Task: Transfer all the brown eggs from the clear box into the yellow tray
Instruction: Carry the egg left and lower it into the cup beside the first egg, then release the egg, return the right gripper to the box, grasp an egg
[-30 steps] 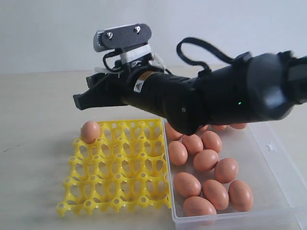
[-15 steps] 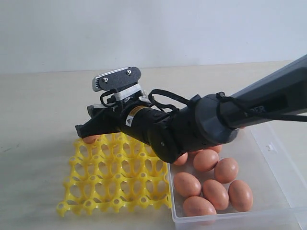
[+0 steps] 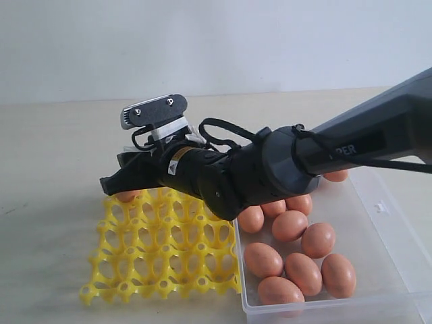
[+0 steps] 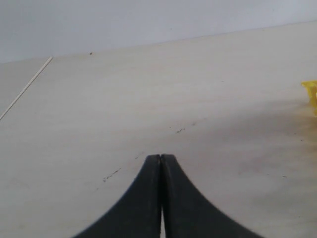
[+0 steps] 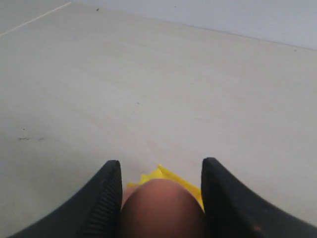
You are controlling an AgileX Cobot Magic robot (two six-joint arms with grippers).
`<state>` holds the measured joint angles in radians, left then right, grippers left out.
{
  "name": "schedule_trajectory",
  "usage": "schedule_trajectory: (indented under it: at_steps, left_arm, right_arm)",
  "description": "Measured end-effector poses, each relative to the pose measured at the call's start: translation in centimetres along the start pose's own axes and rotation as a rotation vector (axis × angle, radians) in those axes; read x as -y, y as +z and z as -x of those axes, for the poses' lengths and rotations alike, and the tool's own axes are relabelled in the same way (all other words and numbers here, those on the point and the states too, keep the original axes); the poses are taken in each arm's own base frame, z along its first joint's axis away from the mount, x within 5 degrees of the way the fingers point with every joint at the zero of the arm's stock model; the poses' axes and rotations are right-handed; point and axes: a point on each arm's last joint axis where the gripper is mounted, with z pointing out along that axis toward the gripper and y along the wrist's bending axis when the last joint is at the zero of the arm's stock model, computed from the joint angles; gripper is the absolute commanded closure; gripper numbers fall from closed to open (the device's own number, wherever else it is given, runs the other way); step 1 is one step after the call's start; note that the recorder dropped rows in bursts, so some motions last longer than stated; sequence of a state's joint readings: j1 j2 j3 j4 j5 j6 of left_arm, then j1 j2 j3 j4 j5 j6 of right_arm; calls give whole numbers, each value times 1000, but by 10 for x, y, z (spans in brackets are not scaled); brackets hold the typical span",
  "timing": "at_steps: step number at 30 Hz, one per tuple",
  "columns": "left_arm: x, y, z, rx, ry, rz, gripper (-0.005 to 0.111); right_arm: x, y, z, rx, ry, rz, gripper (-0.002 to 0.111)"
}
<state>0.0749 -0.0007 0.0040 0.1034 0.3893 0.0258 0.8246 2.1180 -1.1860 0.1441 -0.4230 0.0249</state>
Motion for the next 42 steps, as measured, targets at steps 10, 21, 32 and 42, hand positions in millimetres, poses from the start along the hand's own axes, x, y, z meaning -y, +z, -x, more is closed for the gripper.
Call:
schedule_trajectory:
  at_steps: [10, 21, 32, 42]
  left_arm:
    - [0, 0, 0, 0, 0, 0, 107]
    - [0, 0, 0, 0, 0, 0, 107]
    - [0, 0, 0, 0, 0, 0, 107]
    - [0, 0, 0, 0, 0, 0, 107]
  right_arm:
    - [7, 6, -13, -43, 14, -24, 108]
    - [11, 8, -17, -64, 7, -33, 89]
    - [10, 7, -16, -60, 7, -33, 54]
    - [5, -16, 19, -65, 16, -15, 76]
